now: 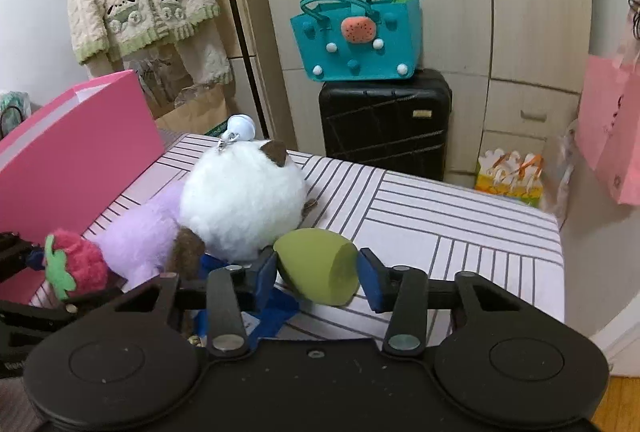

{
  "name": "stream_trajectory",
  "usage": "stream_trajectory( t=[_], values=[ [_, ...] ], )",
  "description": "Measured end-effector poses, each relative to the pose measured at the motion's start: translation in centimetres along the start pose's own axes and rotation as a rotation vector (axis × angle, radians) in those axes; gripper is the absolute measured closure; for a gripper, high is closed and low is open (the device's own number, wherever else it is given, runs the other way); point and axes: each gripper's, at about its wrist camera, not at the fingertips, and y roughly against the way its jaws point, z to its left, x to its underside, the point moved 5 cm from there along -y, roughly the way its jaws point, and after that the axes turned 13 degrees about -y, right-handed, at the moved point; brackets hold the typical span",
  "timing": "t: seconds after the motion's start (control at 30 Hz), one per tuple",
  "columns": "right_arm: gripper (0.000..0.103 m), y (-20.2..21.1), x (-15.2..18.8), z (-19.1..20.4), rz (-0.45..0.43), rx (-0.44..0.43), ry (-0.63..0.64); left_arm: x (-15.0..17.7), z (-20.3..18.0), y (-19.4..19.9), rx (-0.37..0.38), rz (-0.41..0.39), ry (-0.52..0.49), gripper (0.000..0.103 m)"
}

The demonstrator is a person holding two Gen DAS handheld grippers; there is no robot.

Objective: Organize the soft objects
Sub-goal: 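Grasp the pink strawberry plush with the left tool while the right tool grasps the green sponge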

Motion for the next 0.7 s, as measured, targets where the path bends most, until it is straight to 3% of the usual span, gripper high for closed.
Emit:
stream_trajectory(
  t=[0.13, 0.2, 0.4, 0.7],
  values=[
    [0.056, 0.5, 0.4, -0.3, -0.021, 0.002, -0.012, 0.0, 0.2, -0.1, -0.01, 0.008, 0.014, 0.043],
    [0.056, 0.7, 0.4, -0.4, -0.035, 0.006, -0.026, 0.0, 0.4, -0.1, -0.005, 0.005, 0.024, 0.062],
    [0.057, 2.5, 1.0, -0.8, -0.074, 0.022, -0.068, 0.1, 0.4, 0.3, -0.011, 0.0, 0.021, 0.064],
    [0.057, 5.7, 2.6, 0.2, -0.078, 0.019, -0.085, 0.4, 0.6, 2.2, 0.05, -0.015, 0.06, 0.064]
  ],
)
